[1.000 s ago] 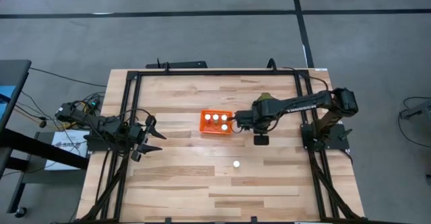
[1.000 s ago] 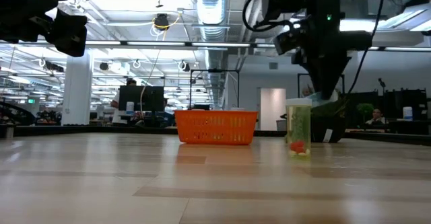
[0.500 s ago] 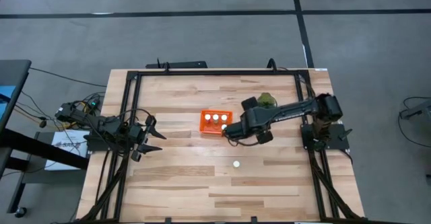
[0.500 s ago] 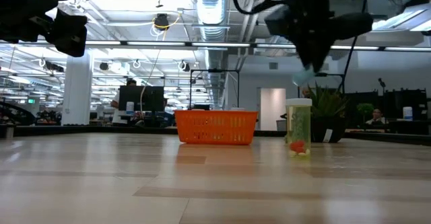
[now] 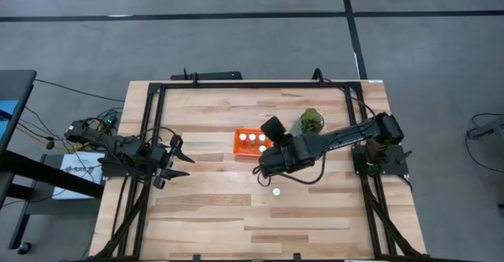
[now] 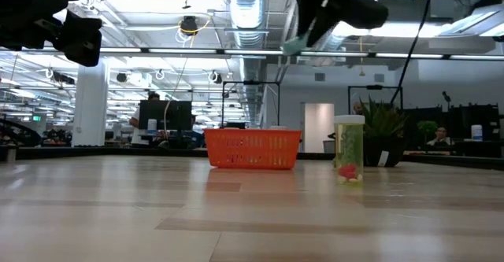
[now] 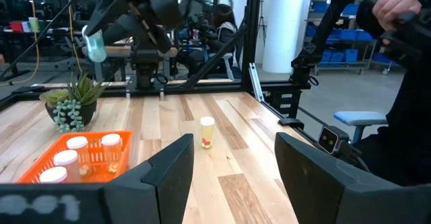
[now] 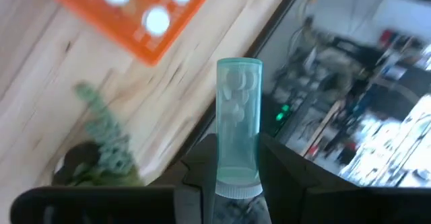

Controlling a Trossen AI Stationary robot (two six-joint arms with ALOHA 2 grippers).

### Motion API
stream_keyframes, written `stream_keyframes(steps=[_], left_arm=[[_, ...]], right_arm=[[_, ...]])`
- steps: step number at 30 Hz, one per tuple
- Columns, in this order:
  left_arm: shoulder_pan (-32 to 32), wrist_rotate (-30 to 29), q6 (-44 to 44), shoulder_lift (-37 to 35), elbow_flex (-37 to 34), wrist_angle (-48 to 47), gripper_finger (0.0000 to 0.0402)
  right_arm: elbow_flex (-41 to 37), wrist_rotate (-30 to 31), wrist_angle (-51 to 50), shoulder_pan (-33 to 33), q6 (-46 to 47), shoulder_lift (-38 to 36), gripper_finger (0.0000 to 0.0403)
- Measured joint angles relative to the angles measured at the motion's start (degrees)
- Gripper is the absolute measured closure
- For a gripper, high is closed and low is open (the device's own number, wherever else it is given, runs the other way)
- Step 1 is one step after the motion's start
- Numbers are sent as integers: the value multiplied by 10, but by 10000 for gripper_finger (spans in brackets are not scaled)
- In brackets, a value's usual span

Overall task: Pick and place pill bottles into a basket
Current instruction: Put the blue pill bottle into the orange bin

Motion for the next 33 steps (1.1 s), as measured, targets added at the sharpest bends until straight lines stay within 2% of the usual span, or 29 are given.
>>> stream_keyframes(steps=[3,7,13,33], left_arm=[[0,-3,-9,0,0,10,204],[0,-2,-79,0,0,3,204],[0,-3,-102,0,0,14,204],[0,1,-124,0,0,0,204]], right_arm=[[0,0,57,4,-48,0,315],[0,5,123,4,-113,0,315],[0,16,181,4,-199,0,315],[0,19,214,-1,-215,0,315]])
